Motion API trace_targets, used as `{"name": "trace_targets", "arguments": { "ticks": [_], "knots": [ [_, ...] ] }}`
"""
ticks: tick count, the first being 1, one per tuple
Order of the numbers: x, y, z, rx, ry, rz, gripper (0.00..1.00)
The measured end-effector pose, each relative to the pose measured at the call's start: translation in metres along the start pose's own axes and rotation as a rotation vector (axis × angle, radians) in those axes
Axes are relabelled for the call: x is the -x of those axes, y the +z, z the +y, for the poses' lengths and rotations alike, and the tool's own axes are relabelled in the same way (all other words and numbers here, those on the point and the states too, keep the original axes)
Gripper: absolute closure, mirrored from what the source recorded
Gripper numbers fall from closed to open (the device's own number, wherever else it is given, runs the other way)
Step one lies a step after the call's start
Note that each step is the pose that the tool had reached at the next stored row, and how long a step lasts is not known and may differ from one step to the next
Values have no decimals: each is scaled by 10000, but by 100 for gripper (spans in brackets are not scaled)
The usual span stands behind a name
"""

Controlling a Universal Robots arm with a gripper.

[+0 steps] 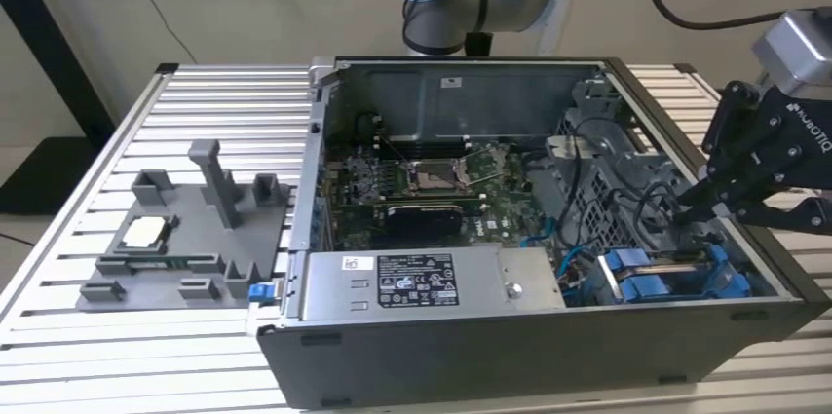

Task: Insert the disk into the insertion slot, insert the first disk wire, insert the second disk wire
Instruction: 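Insert the second disk wire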

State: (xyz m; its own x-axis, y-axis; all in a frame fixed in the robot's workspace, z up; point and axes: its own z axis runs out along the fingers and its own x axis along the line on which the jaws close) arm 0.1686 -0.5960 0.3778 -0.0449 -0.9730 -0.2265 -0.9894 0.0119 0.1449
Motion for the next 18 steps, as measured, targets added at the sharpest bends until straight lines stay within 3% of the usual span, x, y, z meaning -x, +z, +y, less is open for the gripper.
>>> {"name": "trace_targets", "arguments": {
  "ticks": [4,5,10,14,18],
  "knots": [
    [-3,9,79,-691,-164,-7,77],
    [-2,5,98,-788,-188,-10,77],
    [17,-78,167,-1043,-247,-15,77],
    [15,-74,240,-1496,-356,-22,77],
    [14,-70,275,-1568,-373,-21,77]
  ]
}}
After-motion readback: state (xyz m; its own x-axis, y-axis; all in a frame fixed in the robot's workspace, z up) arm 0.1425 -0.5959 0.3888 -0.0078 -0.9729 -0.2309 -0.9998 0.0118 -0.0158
